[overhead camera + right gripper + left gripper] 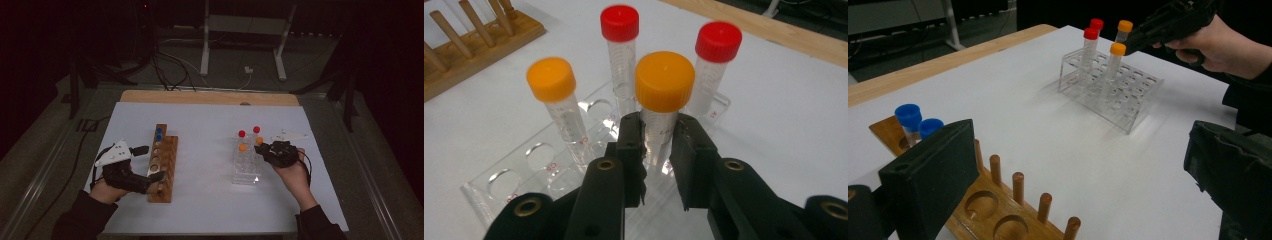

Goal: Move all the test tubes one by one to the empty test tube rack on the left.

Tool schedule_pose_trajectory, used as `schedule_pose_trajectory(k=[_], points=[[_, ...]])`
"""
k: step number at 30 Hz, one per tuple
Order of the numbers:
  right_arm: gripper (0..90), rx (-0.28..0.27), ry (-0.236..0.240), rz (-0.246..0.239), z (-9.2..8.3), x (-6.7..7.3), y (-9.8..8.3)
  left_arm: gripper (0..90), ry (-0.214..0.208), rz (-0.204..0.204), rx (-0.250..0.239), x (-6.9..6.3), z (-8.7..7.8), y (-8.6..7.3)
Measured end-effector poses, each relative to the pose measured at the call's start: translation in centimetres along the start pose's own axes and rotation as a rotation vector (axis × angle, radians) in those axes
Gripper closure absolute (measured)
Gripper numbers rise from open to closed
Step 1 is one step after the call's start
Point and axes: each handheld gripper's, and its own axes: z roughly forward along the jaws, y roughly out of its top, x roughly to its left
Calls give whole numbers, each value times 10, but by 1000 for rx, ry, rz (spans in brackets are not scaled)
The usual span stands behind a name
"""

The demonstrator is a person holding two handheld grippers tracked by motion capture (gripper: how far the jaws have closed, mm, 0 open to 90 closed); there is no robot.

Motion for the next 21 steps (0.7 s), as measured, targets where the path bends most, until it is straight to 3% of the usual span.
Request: schedule_pose_trajectory(k=[12,21], points=[[754,-38,-5,-5,-27,2,17,16,-18,2,4,-2,1,2],[754,-67,14,-32,-47,15,31,16,-27,9,-3,-5,0,6]])
